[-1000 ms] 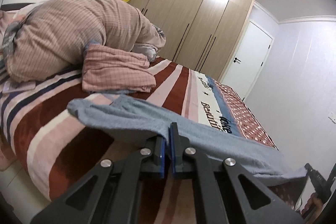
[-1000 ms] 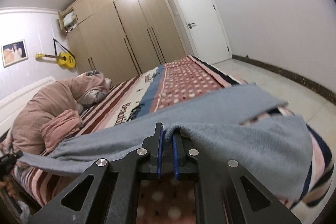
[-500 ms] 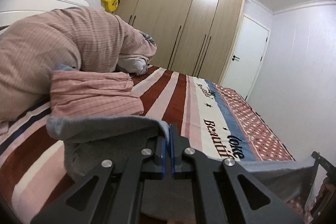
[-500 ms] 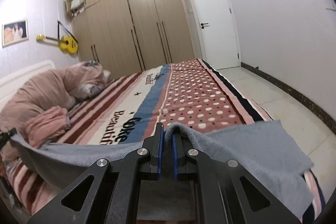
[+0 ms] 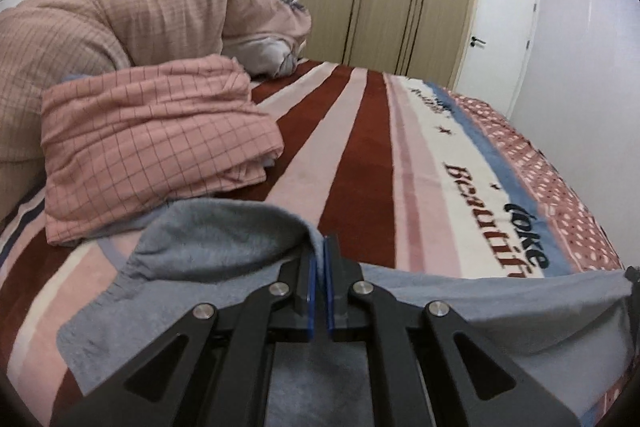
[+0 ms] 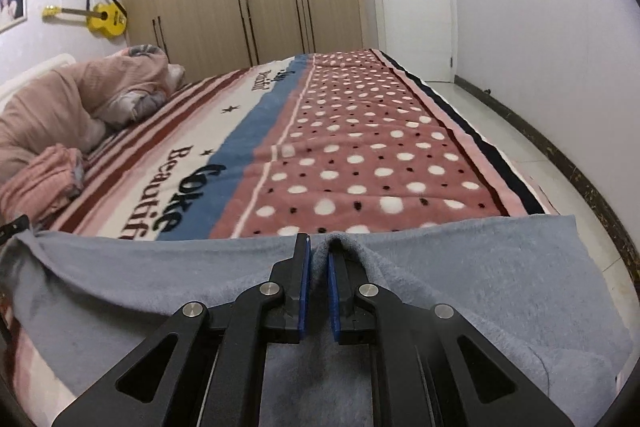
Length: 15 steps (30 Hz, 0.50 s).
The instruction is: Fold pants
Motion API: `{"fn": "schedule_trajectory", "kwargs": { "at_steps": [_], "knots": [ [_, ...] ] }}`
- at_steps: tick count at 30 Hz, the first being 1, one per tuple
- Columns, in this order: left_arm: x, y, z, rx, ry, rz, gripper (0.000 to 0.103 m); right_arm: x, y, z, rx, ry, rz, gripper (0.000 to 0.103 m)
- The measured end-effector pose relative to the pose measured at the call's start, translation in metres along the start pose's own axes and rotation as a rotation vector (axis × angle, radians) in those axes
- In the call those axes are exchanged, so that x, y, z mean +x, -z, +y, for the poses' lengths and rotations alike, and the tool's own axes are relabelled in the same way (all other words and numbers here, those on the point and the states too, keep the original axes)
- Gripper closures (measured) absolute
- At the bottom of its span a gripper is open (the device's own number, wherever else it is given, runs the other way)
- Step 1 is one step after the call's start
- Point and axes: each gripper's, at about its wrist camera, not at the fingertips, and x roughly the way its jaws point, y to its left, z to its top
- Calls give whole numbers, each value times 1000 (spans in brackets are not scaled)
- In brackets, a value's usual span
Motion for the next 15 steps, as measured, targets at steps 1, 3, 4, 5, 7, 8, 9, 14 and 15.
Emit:
{"fn": "schedule_trajectory", "kwargs": {
  "at_steps": [1, 3, 4, 5, 7, 8, 9, 14, 15],
  "knots": [
    [1, 1, 1, -2, -12, 4, 100, 0, -2, 0, 3, 5, 1, 100],
    [1, -1, 4, -8, -46, -1, 87, -1, -7, 1, -1, 21, -7, 100],
    [0, -3, 6, -11, -61, -13, 64, -1, -8, 3, -13, 30, -5, 97],
    [-2, -5, 8, -12, -68, -26, 54, 0, -10, 6, -30, 39, 5, 91],
    [-9, -9, 11, 7, -77, -45, 49, 0, -12, 8, -41, 29, 13, 75],
    [-12, -10, 13, 18, -81, -47, 49, 1, -12, 9, -44, 17, 22, 63],
    [-15, -12, 15, 24, -89, -50, 49, 2, -13, 11, -56, 8, 44, 52],
    [-45, -7, 44, 4, -129, -54, 43, -5, -17, 14, -55, -55, 97, 45],
    [-54, -4, 50, 2, -142, -55, 40, -11, -17, 14, -45, -68, 96, 39]
  ]
}}
